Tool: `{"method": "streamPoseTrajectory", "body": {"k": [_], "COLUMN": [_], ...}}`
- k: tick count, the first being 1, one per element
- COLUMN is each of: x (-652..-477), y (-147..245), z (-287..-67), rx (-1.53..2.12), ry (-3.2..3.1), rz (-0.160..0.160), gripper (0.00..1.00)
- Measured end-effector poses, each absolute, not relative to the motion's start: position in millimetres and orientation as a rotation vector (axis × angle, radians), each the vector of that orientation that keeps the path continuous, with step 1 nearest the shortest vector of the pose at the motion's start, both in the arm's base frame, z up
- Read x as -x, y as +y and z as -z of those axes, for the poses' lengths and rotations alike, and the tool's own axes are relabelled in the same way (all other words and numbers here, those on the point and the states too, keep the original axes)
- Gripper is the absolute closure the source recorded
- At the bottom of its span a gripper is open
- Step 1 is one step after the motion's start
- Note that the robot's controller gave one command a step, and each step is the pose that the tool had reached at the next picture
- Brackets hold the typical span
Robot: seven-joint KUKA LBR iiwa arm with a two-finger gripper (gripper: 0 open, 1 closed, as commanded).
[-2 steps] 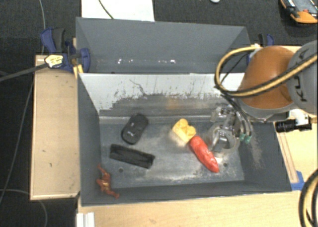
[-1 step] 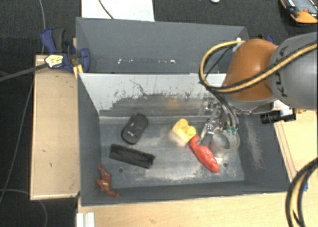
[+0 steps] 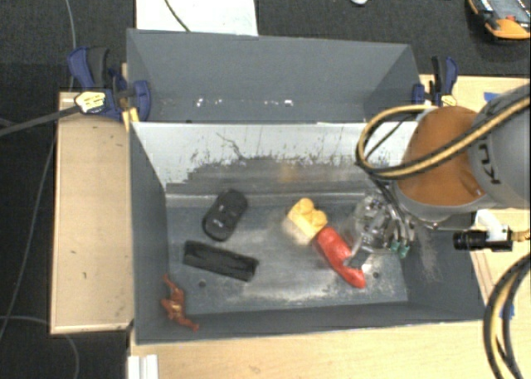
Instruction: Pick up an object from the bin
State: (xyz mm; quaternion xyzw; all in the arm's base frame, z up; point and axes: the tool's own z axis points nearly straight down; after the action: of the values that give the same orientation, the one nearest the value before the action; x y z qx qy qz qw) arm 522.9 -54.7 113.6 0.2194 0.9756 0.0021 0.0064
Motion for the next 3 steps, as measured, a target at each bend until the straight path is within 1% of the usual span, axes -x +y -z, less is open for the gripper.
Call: {"method": "streamPoseTrajectory", "body": {"k": [1, 2, 3], "x": [-572.7, -494.7, -494.6], "y": [-35, -56, -56], "z": [-75, -89, -89], "rx": [-0.024, 0.367, 0.365], "ry": [3.126, 3.099, 3.099], "rz": [-0.011, 0.002, 0.001], "gripper": [0.0, 1.0, 1.0]}}
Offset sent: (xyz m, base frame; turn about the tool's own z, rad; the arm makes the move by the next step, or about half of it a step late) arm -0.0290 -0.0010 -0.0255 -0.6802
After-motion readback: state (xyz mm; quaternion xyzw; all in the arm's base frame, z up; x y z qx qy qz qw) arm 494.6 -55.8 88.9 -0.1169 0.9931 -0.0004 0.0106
